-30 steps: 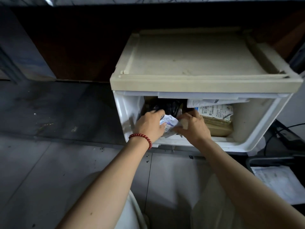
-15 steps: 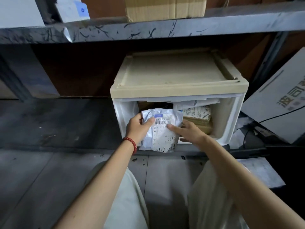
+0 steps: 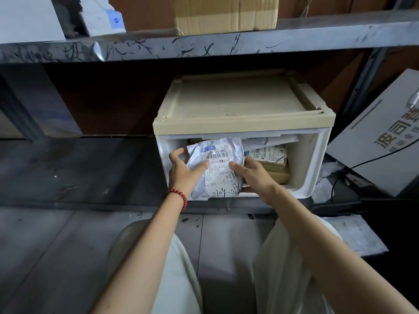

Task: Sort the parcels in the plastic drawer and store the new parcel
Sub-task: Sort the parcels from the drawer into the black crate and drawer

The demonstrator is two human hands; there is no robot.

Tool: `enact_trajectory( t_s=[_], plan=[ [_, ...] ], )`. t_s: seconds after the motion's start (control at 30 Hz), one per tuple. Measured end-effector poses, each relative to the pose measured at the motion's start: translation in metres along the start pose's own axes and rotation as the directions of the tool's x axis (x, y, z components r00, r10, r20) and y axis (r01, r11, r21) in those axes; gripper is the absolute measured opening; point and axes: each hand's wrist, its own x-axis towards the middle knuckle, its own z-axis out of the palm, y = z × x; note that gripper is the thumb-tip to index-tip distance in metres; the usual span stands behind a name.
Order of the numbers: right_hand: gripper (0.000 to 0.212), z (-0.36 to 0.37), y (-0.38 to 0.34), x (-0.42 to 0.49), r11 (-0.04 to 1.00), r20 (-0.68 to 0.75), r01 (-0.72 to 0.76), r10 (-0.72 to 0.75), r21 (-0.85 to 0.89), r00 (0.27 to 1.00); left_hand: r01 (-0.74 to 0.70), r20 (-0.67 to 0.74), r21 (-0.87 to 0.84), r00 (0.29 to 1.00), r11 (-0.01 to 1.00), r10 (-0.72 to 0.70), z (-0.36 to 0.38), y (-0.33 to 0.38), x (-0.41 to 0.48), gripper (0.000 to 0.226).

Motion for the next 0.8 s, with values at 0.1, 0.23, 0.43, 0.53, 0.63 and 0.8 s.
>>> enact_trajectory(
  t_s=[0.1, 0.23, 0.43, 0.53, 0.63, 0.8],
  plan=[
    [0.014, 0.004, 0.001, 0.003, 1.000, -0.036, -0.017, 0.017, 0.021, 0.999, -0.032, -0.009, 0.036, 0.999, 0.999, 0.033, -0.003, -0.008, 0.001, 0.074],
    [0.012, 0.008, 0.002, 0.003, 0.998, 0.021, -0.049, 0.048, 0.028, 0.999, -0.113, -0.009, 0.115, 0.993, 0.987, 0.115, -0.007, -0.014, -0.003, 0.063],
    [0.022, 0.011, 0.006, 0.008, 0.993, -0.070, -0.109, 0.112, 0.045, 0.991, -0.070, 0.034, 0.074, 0.997, 0.995, 0.067, -0.012, -0.016, -0.004, 0.054],
    [0.033, 0.010, 0.005, 0.009, 0.981, -0.105, -0.116, 0.133, 0.153, 0.986, -0.087, 0.040, 0.133, 0.996, 0.987, 0.083, -0.015, -0.014, -0.007, 0.051],
    [0.035, 0.011, 0.005, 0.008, 0.976, -0.099, -0.138, 0.156, 0.165, 0.983, -0.155, 0.068, 0.202, 0.987, 0.967, 0.144, -0.016, -0.012, -0.010, 0.049],
    [0.050, 0.013, 0.002, 0.003, 0.962, -0.123, -0.183, 0.210, 0.204, 0.970, -0.254, 0.232, 0.238, 0.952, 0.937, 0.200, -0.012, -0.010, -0.019, 0.051]
  ],
)
